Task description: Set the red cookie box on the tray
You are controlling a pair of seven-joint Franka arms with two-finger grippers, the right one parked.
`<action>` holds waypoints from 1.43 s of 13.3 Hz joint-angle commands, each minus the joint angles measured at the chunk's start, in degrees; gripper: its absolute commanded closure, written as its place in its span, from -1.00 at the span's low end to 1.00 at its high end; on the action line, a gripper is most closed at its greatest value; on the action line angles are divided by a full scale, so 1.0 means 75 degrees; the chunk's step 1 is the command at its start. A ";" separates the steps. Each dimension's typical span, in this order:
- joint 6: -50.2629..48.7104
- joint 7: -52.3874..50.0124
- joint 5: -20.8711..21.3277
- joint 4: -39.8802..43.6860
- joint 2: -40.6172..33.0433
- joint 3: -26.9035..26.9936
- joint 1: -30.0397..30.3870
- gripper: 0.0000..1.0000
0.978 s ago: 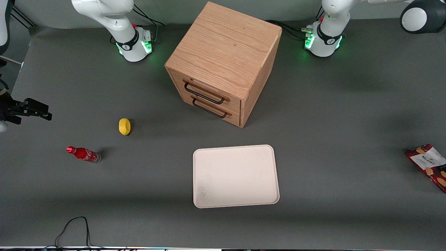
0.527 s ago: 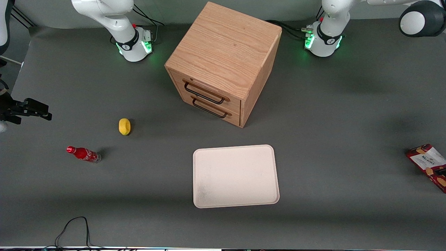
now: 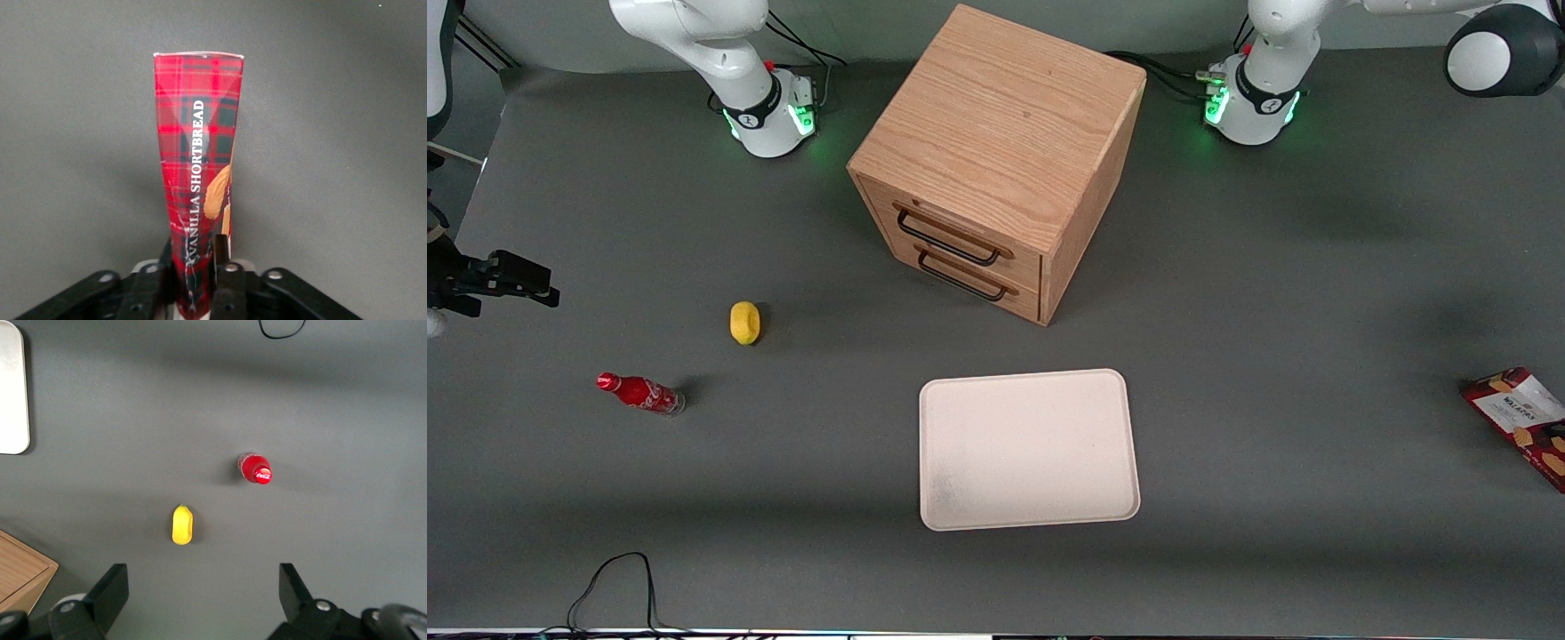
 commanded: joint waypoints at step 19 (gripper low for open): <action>-0.4912 -0.0030 0.0100 0.3167 -0.1715 0.0241 0.0105 1.00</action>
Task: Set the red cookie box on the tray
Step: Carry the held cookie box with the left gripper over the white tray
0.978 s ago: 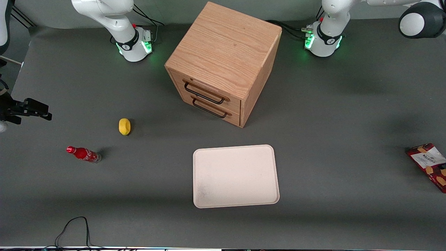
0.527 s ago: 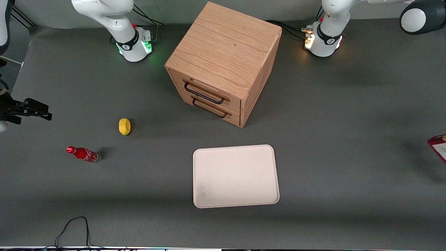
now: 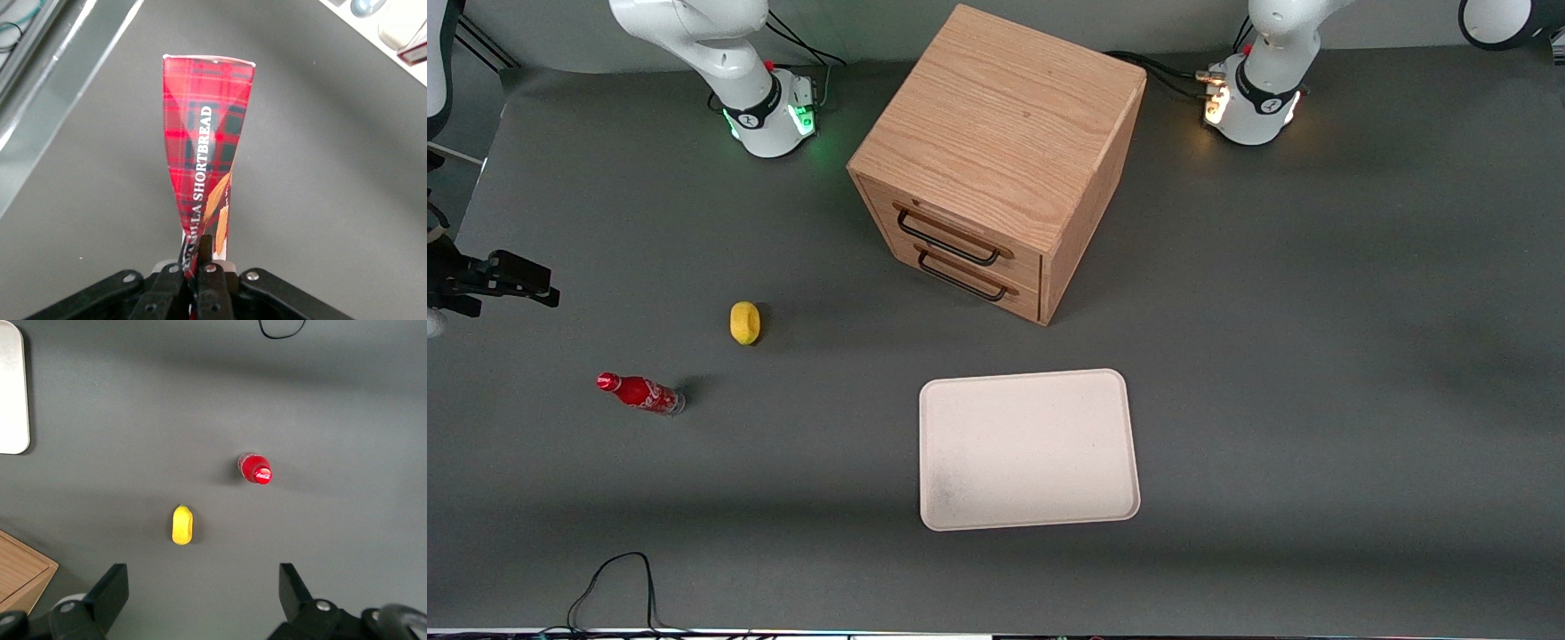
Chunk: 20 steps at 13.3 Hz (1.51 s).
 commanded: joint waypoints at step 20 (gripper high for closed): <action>-0.0366 -0.3295 0.0112 -0.0534 -0.0420 -0.0173 -0.6847 1.00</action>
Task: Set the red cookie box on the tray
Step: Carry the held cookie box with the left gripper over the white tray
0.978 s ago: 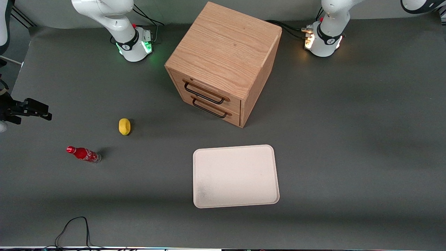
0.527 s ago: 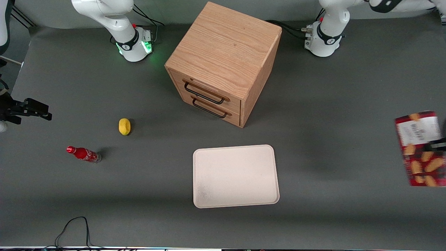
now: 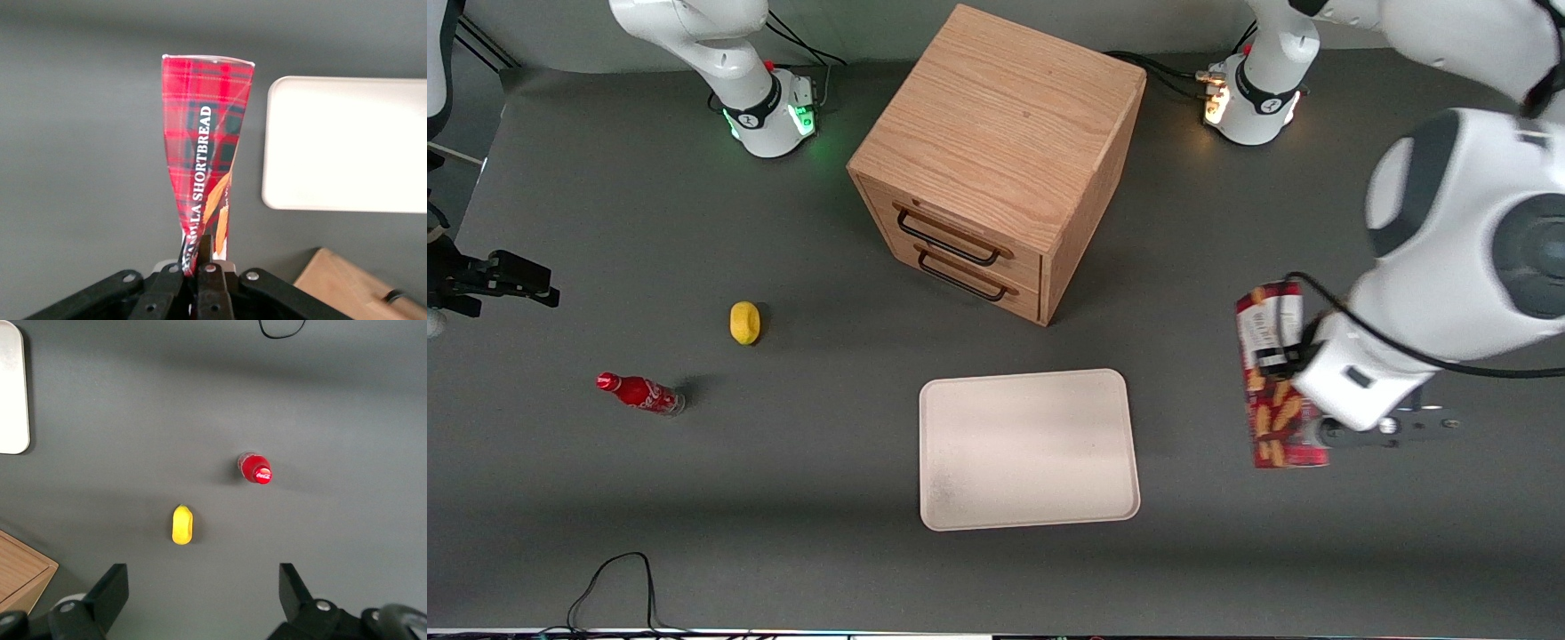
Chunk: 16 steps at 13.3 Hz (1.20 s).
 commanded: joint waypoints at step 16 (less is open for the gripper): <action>0.4582 -0.1517 0.0444 -0.3021 0.0756 0.0082 -0.1233 1.00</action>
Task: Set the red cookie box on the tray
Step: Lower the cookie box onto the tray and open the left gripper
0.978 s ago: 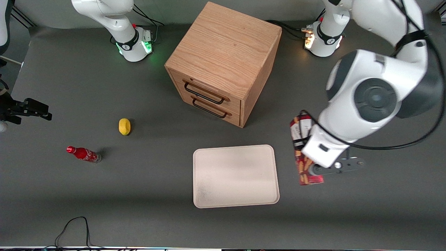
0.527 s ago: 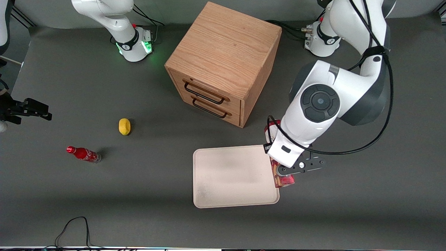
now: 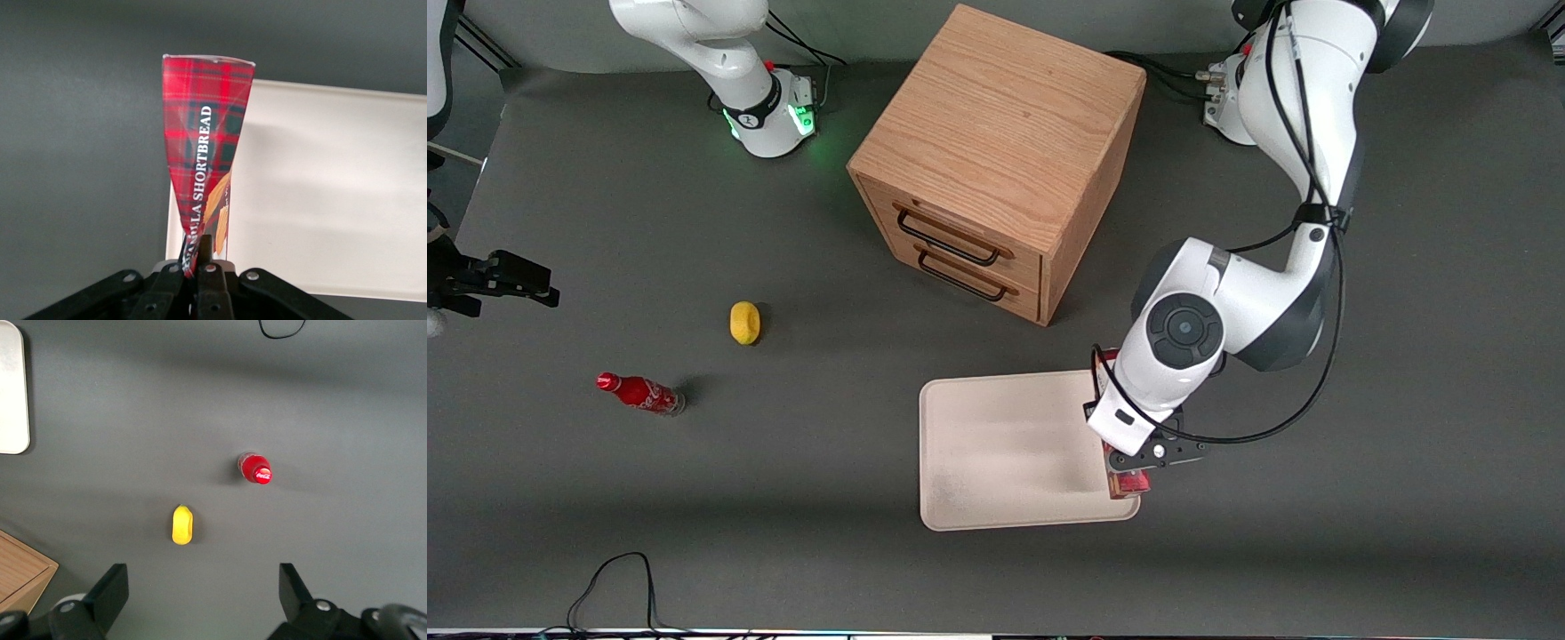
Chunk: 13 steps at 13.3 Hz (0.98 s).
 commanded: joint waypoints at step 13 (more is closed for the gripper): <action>0.1546 0.0089 0.0246 -0.0331 0.0895 0.0040 -0.0029 -0.99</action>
